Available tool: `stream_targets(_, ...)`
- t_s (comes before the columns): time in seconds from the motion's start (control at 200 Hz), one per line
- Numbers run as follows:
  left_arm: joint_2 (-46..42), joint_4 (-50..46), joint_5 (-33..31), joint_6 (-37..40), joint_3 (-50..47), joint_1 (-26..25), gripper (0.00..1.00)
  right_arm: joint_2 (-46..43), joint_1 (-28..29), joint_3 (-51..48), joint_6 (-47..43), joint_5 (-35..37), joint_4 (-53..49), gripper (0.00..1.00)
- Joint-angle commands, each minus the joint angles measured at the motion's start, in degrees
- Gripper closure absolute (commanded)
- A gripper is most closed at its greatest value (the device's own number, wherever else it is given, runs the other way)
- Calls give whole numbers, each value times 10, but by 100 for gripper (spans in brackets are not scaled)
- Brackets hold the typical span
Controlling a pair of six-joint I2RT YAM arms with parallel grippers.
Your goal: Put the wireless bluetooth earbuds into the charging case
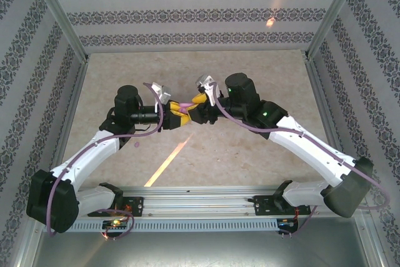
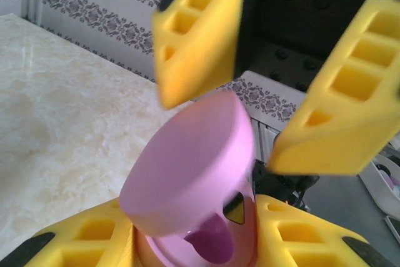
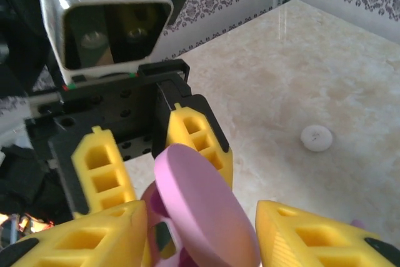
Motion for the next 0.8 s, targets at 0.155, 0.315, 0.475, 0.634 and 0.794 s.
stream_targets(0.155,-8,65,3,-53,-21,38,86,-25,-40,32,142,25,-24,49)
stream_targets(0.315,-16,81,1,-62,-34,51,86,-33,-53,7,146,34,-31,50)
stream_targets(0.475,-40,54,-10,-50,-39,68,86,-38,-49,-52,170,54,3,49)
stream_targets(0.634,-93,-67,-40,14,-24,95,86,29,-44,-75,276,88,12,50)
stream_targets(0.794,-167,-227,-156,80,0,107,86,145,-21,-47,356,95,8,51)
